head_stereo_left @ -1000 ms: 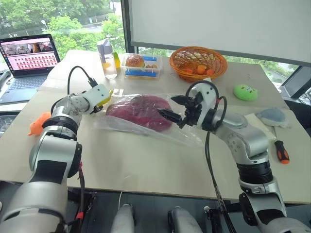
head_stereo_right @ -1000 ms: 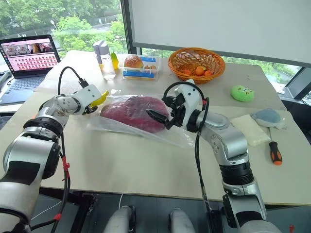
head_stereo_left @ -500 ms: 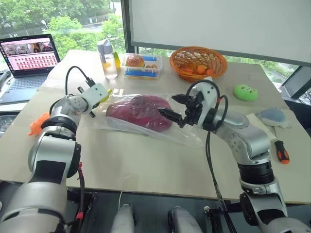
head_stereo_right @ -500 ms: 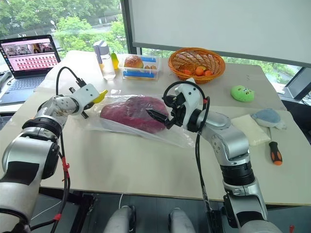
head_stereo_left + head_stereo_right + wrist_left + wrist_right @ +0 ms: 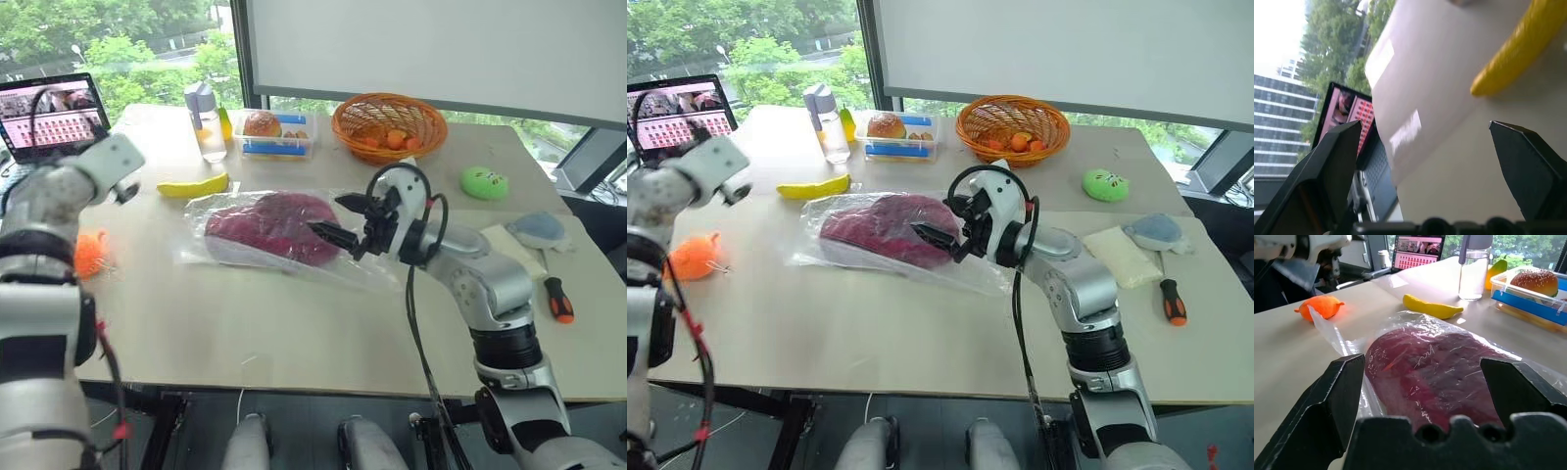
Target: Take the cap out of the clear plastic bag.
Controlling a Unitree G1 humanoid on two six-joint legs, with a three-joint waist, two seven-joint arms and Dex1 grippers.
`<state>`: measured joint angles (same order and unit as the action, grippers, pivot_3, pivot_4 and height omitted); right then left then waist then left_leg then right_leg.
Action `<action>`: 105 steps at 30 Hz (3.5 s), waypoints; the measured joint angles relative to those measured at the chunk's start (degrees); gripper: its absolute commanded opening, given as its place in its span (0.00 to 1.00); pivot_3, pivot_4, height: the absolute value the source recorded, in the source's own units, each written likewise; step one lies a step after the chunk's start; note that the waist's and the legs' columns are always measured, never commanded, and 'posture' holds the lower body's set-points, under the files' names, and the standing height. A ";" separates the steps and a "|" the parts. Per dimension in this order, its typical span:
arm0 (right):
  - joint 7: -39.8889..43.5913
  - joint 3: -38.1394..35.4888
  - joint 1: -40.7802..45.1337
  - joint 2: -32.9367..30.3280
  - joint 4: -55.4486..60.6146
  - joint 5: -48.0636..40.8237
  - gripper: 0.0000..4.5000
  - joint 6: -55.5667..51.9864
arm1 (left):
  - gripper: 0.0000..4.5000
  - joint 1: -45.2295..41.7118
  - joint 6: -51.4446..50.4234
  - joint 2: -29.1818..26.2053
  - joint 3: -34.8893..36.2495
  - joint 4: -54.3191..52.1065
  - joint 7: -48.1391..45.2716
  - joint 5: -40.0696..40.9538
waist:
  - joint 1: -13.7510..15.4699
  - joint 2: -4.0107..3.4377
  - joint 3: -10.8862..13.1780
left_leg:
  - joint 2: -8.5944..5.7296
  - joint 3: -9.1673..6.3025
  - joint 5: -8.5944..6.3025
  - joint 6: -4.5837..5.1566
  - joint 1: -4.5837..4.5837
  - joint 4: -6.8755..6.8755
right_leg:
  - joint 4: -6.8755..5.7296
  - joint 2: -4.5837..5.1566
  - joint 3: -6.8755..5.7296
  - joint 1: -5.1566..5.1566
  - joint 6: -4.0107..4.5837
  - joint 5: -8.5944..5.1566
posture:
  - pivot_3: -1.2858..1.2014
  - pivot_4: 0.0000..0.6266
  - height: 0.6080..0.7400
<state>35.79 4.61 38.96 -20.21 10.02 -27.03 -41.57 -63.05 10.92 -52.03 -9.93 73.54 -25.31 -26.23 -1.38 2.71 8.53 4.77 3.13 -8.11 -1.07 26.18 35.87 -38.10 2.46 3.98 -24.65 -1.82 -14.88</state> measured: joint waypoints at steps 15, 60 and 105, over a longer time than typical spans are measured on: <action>3.96 2.18 2.90 1.87 -4.31 1.44 1.00 2.49 | 0.98 13.53 -2.15 3.45 9.19 -15.24 -8.74 15.01 | 2.12 0.03 0.00 | 0.01 0.02 0.02 -0.03 0.12 0.13 | -0.04 0.06 -0.07 -0.02 0.02 0.01 | 0.52 0.24 0.98; 13.24 19.81 23.58 13.11 -72.35 33.69 0.94 51.75 | 1.00 56.37 -72.29 -2.17 41.30 -99.84 -27.72 80.63 | -1.19 -0.07 0.05 | 0.05 -0.08 0.00 -0.06 -0.71 -0.12 | 0.00 0.03 -0.03 0.60 0.18 -0.10 | 0.52 0.24 0.98; -23.58 35.36 33.31 -10.04 -86.97 74.79 0.75 86.54 | 1.00 47.18 -64.68 5.26 22.46 -92.52 -23.09 77.99 | -1.31 -0.18 0.20 | -0.05 0.02 0.13 -0.26 -0.75 -0.48 | 0.02 0.08 0.17 0.38 0.32 -0.19 | 0.52 0.24 0.98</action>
<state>12.21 39.98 72.27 -30.25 -76.95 47.76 44.97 -15.86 -53.77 -46.77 12.53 -18.98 -48.40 51.76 -2.69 2.52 8.72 4.72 3.15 -7.97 -1.33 25.43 35.39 -38.08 2.54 4.15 -24.27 -1.50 -15.08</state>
